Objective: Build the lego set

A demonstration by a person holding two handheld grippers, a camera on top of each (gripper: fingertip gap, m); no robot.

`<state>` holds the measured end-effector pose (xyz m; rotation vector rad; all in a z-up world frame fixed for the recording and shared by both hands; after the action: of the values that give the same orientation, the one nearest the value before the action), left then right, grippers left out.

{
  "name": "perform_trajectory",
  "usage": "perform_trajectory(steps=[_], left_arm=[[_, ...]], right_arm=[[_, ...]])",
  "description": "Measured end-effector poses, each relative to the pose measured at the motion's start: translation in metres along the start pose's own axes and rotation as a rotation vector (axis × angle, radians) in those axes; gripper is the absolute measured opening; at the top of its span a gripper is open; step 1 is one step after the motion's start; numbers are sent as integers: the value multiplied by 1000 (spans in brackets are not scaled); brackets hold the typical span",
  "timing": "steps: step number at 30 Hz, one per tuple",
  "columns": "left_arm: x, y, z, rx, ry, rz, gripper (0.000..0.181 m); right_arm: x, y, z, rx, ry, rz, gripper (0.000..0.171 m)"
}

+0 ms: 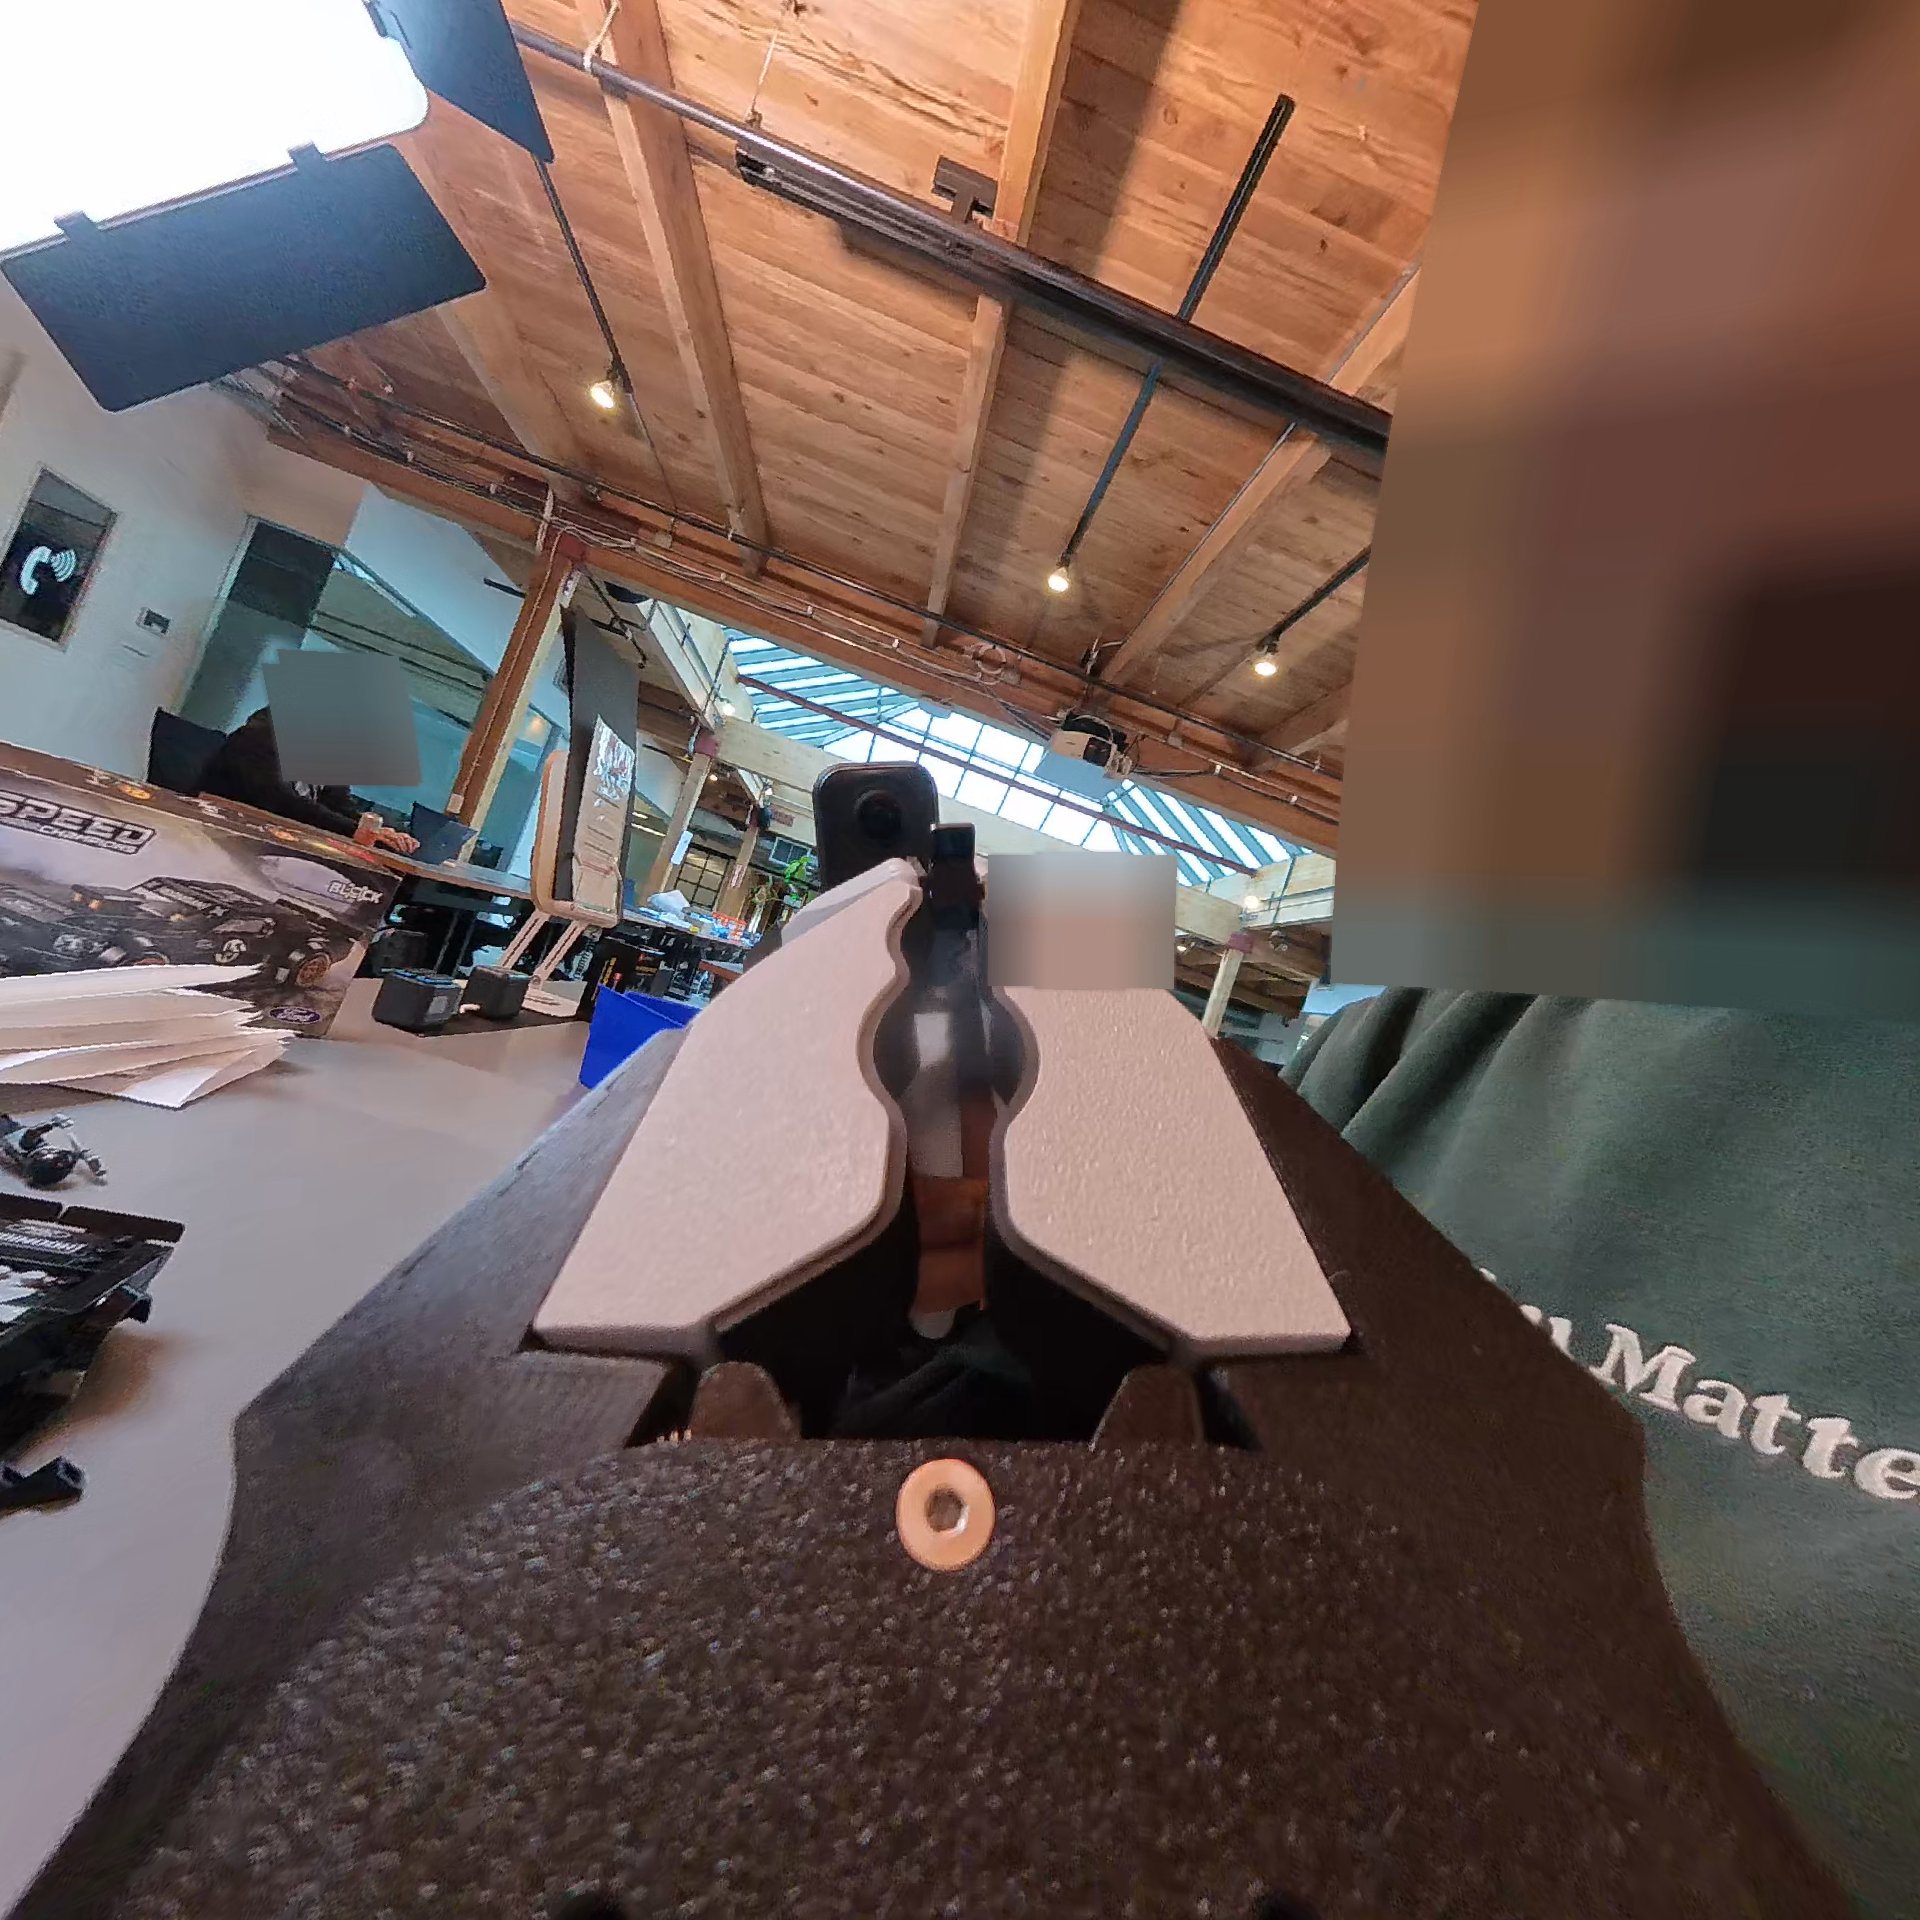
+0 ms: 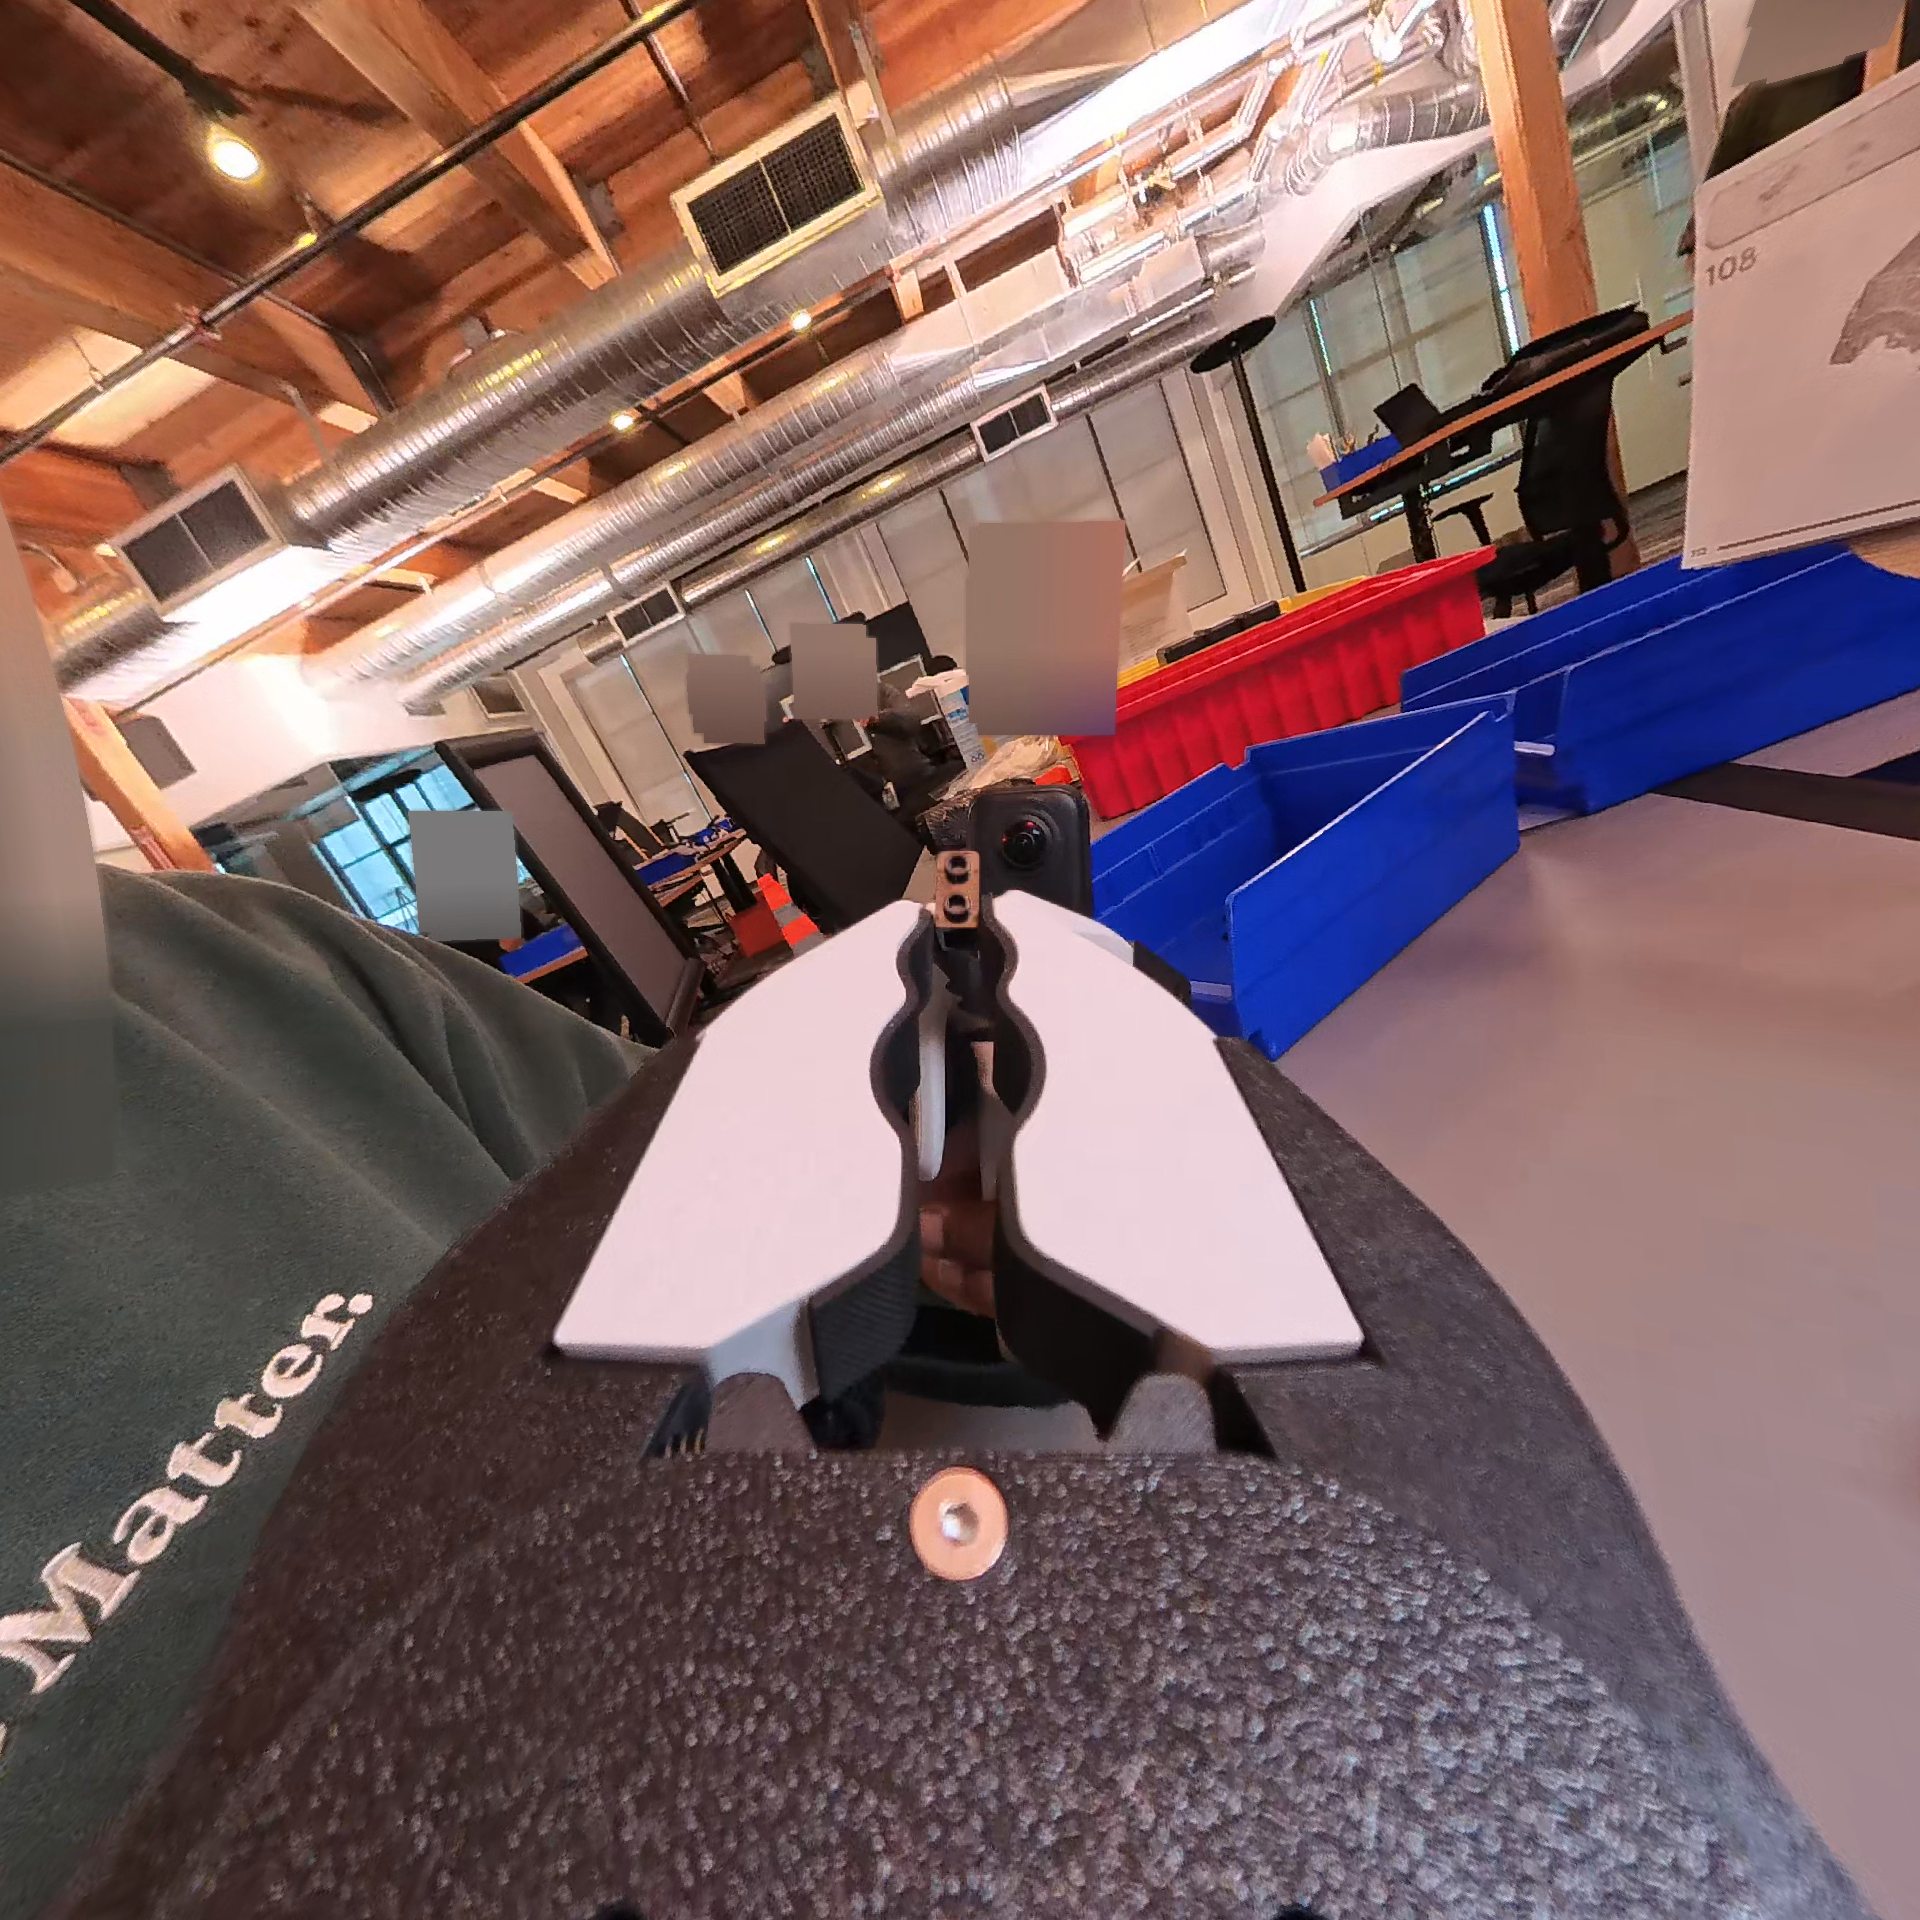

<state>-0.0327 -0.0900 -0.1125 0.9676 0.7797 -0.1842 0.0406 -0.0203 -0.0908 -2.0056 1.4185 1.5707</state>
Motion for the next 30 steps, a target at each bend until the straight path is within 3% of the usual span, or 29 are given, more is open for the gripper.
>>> perform_trajectory(steps=[13, 19, 30], left_arm=[[1, -1, 0, -32, 73, -37, 9], [5, -2, -4, -71, 127, -137, 9], [9, -9, -21, -197, 82, -305, 12]], right_arm=[[1, -2, 1, 21, -66, -40, 8], [2, -9, 6, 31, -108, -109, 7], [9, -23, 15, 181, -583, -427, 8]])
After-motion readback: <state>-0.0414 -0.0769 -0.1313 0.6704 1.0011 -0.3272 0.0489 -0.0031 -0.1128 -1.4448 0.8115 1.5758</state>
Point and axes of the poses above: each gripper's, where its closed fingertips meet, y out along the fingers, x out of its underside, z = x × y across the jaws, the point moved 6 cm from there along -y, back along the fingers, and after that the axes turned 8 degrees about z, right-handed, at the moved point
